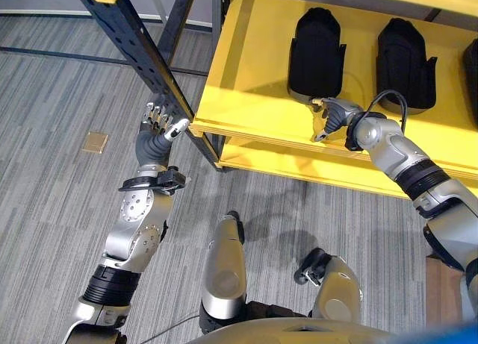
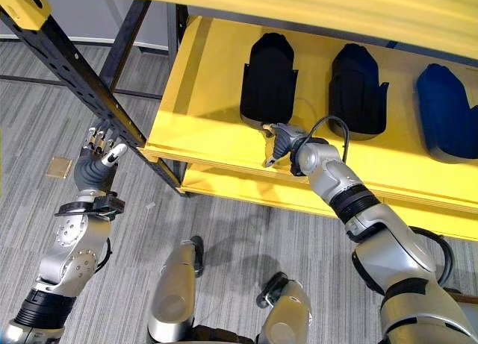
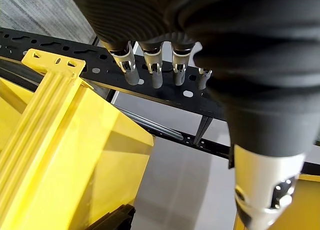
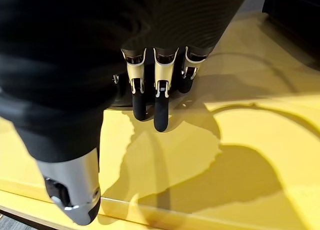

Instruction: Move parts from the plastic box to the shelf.

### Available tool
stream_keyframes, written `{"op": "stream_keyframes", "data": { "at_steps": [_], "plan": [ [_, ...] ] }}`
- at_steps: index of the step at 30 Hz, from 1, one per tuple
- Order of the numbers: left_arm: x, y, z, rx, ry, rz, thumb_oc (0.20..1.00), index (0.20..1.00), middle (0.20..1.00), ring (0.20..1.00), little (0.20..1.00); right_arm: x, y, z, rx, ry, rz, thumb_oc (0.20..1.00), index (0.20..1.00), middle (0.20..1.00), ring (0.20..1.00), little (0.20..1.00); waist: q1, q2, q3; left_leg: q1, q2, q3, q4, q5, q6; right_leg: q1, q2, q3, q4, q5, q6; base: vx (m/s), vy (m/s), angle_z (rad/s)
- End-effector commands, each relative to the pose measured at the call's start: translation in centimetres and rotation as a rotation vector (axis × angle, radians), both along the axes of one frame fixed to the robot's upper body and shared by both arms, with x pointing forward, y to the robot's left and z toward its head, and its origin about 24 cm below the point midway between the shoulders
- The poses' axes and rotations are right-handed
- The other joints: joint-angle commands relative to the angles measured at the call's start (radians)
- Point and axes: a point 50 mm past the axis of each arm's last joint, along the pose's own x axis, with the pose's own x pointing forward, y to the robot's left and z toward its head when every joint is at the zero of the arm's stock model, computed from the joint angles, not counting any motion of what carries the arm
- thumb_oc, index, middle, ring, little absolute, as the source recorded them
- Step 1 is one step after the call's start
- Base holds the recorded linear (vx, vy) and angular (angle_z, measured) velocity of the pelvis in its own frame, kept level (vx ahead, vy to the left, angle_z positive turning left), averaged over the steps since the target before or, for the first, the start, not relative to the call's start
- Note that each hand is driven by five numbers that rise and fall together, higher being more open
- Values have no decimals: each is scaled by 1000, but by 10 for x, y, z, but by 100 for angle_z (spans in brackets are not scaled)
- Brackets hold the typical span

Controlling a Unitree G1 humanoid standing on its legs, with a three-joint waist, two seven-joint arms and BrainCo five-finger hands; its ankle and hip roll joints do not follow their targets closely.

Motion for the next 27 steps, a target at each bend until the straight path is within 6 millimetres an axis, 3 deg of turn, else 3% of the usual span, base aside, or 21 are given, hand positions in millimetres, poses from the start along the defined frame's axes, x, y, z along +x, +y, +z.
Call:
{"op": "stream_keyframes", "data": {
  "at_steps": [1,4,5,7,15,16,19,22,27],
  "plan": [
    [-3,-3,13,-15,-92,-16,1000,1000,1000,1000,1000,-1,11,1,40,47,61,1000,1000,1000,1000,1000,26,0,-26,48,34,19,-48,-14,-6,-13,-51,-46,55,10,48,0,0,0],
    [-5,2,13,-36,-91,27,1000,1000,1000,1000,1000,-13,21,-12,127,88,90,1000,1000,1000,1000,1000,12,-6,-28,55,35,23,-54,-12,-5,-9,-46,-38,48,10,52,-24,-9,0],
    [-7,5,15,-25,-111,35,1000,1000,1000,1000,1000,-22,25,-15,153,92,112,1000,1000,1000,1000,1000,0,-11,-26,49,42,38,-69,13,2,-12,-38,-45,26,31,40,-79,-30,-1],
    [-9,8,17,-25,-121,47,1000,1000,1000,1000,1000,-29,26,-14,57,59,156,1000,1000,1000,1000,1000,-9,-16,-25,50,45,41,-71,16,1,-11,-28,-38,17,32,39,-57,-18,-3],
    [-13,14,15,-59,-116,128,1000,1000,1000,1000,1000,-79,42,-31,260,252,270,1000,1000,1000,1000,1000,-66,-35,-25,63,57,62,-80,15,-3,-15,6,-1,7,25,41,-15,2,-5],
    [-15,15,10,-85,-84,121,1000,1000,1000,1000,1000,-96,48,-32,405,345,349,1000,1000,1000,1000,1000,-77,-40,-29,73,58,67,-93,20,-6,-5,21,1,-13,29,42,-24,-40,-7],
    [-15,13,4,-152,-47,46,1000,1000,1000,1000,1000,-108,50,-29,555,358,403,1000,1000,1000,1000,1000,-88,-46,-42,95,52,72,-120,30,-8,15,38,3,-45,38,43,9,-32,-9],
    [-17,6,-15,-147,56,-57,1000,1000,1000,1000,1000,-124,44,-23,779,385,480,1000,1000,1000,1000,1000,-106,-45,-73,135,47,82,-179,58,-13,51,69,7,-114,58,42,44,-8,-2],
    [-40,1,-60,-183,183,-168,1000,1000,1000,1000,1000,-140,3,-38,1231,384,381,1000,1000,1000,1000,1000,-132,-28,-147,220,18,102,-313,117,-30,134,118,24,-291,118,40,93,37,-8]
  ]
}}
